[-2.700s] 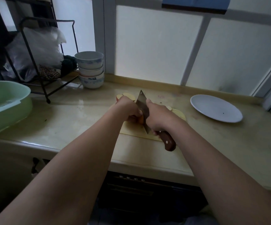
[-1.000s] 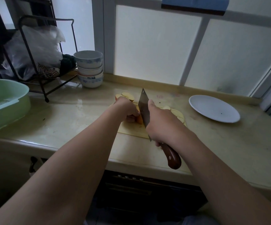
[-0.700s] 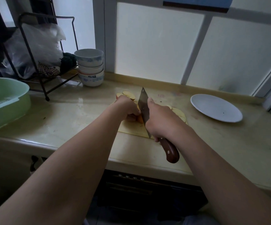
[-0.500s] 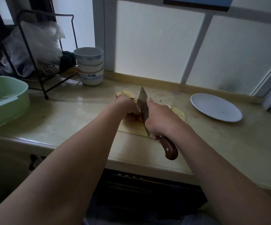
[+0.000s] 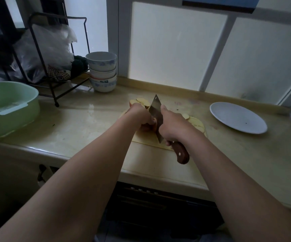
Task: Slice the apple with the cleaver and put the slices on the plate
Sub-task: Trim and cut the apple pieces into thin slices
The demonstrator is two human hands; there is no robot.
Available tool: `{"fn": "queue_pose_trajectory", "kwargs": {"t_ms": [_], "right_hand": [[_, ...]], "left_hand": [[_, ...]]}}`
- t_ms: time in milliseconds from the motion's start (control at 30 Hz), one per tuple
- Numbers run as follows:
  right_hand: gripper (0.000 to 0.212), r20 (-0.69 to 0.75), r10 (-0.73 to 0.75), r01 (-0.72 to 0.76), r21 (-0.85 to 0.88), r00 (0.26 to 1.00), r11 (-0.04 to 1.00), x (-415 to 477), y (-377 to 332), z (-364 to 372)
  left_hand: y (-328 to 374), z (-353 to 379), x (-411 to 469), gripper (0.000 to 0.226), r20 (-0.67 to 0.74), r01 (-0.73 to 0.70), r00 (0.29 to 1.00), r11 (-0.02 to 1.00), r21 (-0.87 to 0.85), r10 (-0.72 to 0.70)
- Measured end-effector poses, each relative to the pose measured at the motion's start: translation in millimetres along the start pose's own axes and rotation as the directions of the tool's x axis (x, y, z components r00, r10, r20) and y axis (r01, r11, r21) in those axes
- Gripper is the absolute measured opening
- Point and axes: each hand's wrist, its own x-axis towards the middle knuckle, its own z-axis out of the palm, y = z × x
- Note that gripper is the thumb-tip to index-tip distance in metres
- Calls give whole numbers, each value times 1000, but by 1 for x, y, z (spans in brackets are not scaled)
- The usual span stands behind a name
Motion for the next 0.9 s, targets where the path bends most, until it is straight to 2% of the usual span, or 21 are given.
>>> {"fn": "queue_pose_trajectory", "kwargs": {"t_ms": [100, 200, 400, 500, 600, 733, 900], "right_hand": [[94, 39, 10, -9, -27, 999, 1000, -10, 3, -3], [95, 60, 27, -29, 27, 998, 999, -22, 9, -4], [93, -93, 18, 1, 198, 996, 980, -22, 25, 2], [92, -170, 11, 32, 247, 985, 969, -18, 29, -2], [89, -189, 2, 46, 251, 982, 967, -15, 32, -6], [89, -185, -11, 57, 241, 983, 969, -15, 33, -7], [89, -167, -22, 60, 223, 986, 973, -17, 32, -5]], "left_hand": [[0, -1, -2, 49, -6, -5, 1000, 1000, -13, 5], [-2, -2, -3, 41, -4, 36, 999, 999, 5, -36], [-7, -2, -4, 29, -59, 11, 998, 1000, 28, -10], [-11, -3, -5, 43, -39, -53, 998, 998, 16, 53], [-14, -2, -2, 53, -31, -84, 996, 996, 16, 85], [-11, -5, -8, 32, -37, -38, 998, 997, 62, 41], [-15, -9, -12, 21, -17, -38, 999, 999, 22, 38]]}}
